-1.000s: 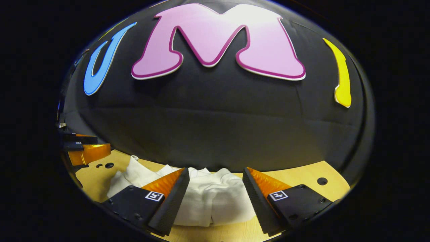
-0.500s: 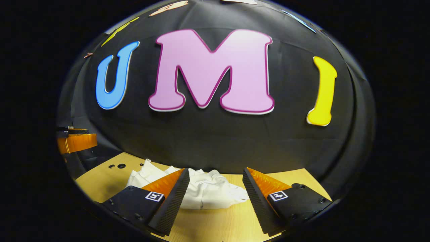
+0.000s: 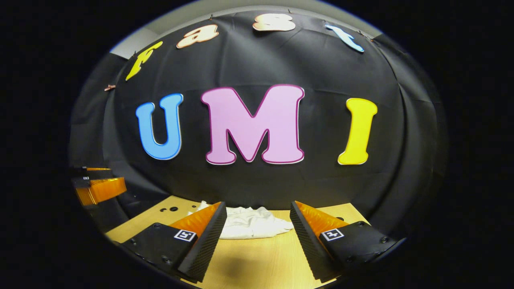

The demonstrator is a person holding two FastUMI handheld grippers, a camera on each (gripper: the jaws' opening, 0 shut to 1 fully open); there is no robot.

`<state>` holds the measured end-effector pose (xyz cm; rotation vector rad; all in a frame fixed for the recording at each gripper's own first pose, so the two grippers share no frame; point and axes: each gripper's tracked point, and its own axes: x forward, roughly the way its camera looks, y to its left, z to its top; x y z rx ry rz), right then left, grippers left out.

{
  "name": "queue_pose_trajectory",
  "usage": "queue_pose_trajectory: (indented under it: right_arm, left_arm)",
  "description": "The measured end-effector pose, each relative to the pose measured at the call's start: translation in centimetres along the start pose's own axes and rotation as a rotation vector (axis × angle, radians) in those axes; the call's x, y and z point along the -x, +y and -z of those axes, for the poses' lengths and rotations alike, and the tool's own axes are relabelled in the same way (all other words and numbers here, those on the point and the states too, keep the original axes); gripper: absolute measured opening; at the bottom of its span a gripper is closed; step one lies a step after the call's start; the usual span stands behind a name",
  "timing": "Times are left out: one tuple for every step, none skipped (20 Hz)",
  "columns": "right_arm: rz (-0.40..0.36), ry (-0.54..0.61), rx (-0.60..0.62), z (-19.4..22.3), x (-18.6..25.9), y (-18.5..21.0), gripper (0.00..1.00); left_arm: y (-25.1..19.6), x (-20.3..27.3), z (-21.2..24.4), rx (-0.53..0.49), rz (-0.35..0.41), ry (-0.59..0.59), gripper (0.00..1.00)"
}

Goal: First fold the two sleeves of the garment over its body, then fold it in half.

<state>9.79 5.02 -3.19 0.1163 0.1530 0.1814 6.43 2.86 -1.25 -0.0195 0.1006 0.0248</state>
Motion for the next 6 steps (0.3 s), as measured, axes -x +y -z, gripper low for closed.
queue_pose_trajectory:
  right_arm:
    - [0.001,-0.015,0.008,-0.7,1.6,0.2,0.97]
    - [-0.001,-0.031,0.022,-1.4,2.9,0.5,0.97]
    - [0.0,-0.047,0.034,-2.0,4.3,0.8,0.97]
    - [-0.001,-0.058,0.039,-2.5,5.6,1.1,0.97]
    - [0.0,-0.069,0.034,-3.0,7.1,1.4,0.97]
    - [-0.005,-0.076,0.016,-3.3,8.3,1.8,0.97]
  left_arm:
    - [-0.1,1.9,-0.4,0.003,0.007,-0.009,0.99]
    - [-0.1,3.5,-0.9,0.006,0.012,-0.018,0.99]
    - [-0.3,5.0,-1.2,0.005,0.022,-0.025,0.99]
    - [-0.4,6.7,-2.0,-0.007,0.028,-0.04,0.99]
    - [-0.1,8.2,-2.4,-0.018,0.024,-0.052,0.99]
    - [-0.1,9.6,-2.6,-0.025,0.024,-0.063,0.99]
